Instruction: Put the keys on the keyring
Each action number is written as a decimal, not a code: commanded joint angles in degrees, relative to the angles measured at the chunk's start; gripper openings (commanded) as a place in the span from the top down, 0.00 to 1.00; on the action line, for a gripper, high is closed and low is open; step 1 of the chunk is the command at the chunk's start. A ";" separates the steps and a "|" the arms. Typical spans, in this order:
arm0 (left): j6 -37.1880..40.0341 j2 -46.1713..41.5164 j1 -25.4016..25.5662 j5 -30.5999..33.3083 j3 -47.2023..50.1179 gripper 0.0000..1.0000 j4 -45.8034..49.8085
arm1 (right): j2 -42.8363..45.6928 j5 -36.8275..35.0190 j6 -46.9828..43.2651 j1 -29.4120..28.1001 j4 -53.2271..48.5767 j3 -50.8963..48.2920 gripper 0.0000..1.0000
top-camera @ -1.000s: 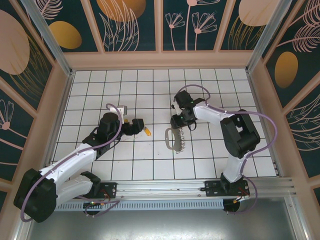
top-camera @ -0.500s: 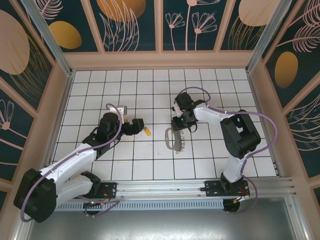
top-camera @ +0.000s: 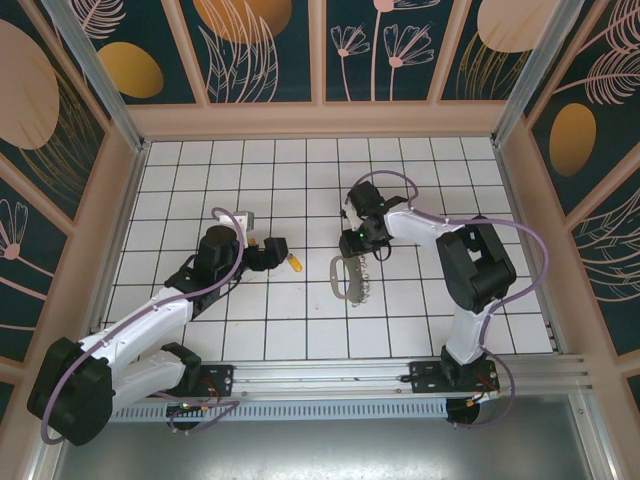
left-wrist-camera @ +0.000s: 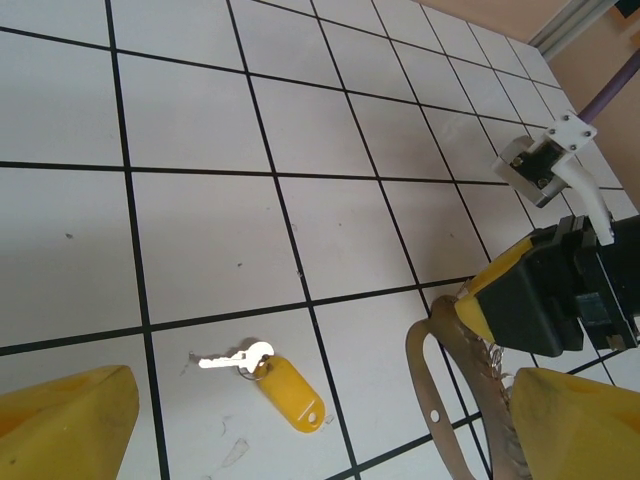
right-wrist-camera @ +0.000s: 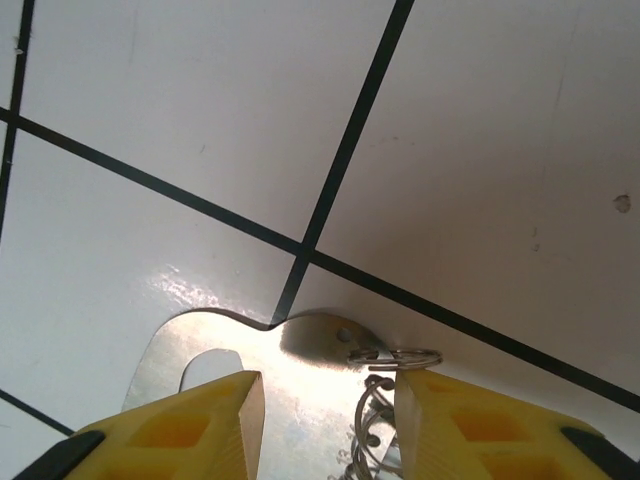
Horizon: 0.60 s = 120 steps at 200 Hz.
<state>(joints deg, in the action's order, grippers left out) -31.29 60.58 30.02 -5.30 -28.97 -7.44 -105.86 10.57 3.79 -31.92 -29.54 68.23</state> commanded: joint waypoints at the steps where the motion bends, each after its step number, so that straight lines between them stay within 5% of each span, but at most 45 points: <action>1: 1.14 -0.90 0.30 0.73 0.52 0.05 -1.26 | -1.66 0.09 0.43 0.28 0.28 1.98 0.62; 120: 1.84 0.42 0.28 0.73 -0.16 0.05 -1.87 | -6.03 -6.46 -0.09 -0.51 -1.82 6.52 0.69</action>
<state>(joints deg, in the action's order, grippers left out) -31.07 60.66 30.02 -5.26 -28.91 -7.49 -110.45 7.20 3.77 -31.99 -29.41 73.03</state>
